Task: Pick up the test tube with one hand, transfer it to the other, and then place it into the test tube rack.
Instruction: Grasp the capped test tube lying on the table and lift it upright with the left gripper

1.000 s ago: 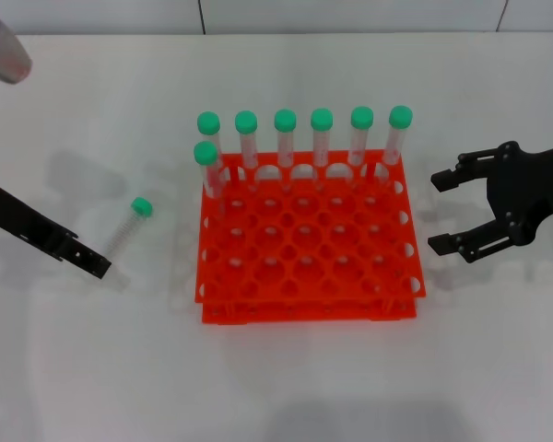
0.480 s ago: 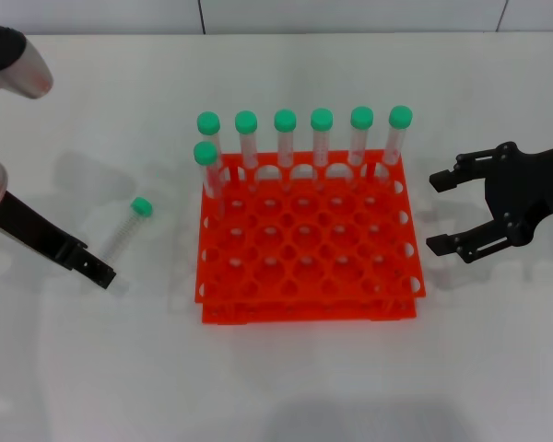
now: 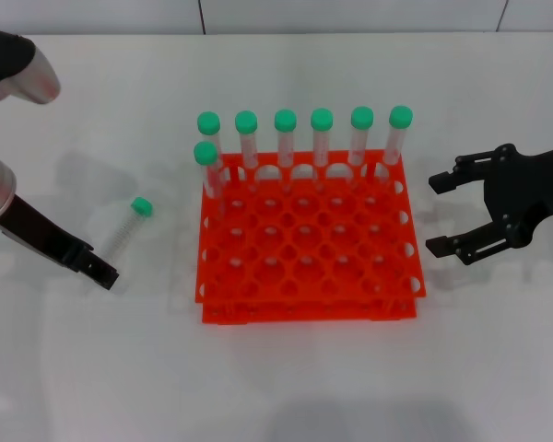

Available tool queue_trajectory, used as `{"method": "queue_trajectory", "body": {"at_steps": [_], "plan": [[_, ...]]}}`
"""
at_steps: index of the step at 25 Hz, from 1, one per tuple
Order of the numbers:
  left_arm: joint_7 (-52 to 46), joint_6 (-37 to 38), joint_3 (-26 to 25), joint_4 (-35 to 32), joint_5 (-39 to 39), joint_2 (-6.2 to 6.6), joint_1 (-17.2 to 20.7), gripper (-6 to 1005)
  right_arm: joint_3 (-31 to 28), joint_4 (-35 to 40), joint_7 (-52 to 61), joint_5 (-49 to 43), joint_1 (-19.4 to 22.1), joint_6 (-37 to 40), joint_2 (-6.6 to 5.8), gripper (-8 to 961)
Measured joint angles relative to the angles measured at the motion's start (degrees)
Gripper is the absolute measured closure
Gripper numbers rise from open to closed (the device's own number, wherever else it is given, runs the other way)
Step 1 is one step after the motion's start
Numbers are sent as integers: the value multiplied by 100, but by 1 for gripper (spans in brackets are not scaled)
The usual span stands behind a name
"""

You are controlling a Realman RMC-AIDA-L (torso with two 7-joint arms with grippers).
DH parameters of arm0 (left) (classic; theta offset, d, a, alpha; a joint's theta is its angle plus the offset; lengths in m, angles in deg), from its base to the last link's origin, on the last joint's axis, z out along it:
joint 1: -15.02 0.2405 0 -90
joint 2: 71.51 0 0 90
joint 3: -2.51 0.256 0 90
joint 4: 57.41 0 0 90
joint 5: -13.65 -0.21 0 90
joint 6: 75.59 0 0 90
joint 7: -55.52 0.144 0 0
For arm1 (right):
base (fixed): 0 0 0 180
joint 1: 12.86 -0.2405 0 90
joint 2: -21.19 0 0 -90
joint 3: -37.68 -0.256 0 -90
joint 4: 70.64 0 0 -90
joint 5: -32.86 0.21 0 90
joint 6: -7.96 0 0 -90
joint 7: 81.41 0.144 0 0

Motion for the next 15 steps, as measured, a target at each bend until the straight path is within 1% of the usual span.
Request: {"method": "queue_trajectory", "body": {"at_steps": [5, 9, 15], "plan": [[-10, -14, 26, 77, 1, -7, -18, 264, 0, 2, -7, -12, 0, 0, 0, 84], [-87, -54, 143, 96, 0, -7, -18, 286, 0, 5, -11, -14, 0, 0, -1, 84], [-196, -150, 269, 142, -111, -7, -17, 485, 0, 6, -11, -14, 0, 0, -1, 84]]}}
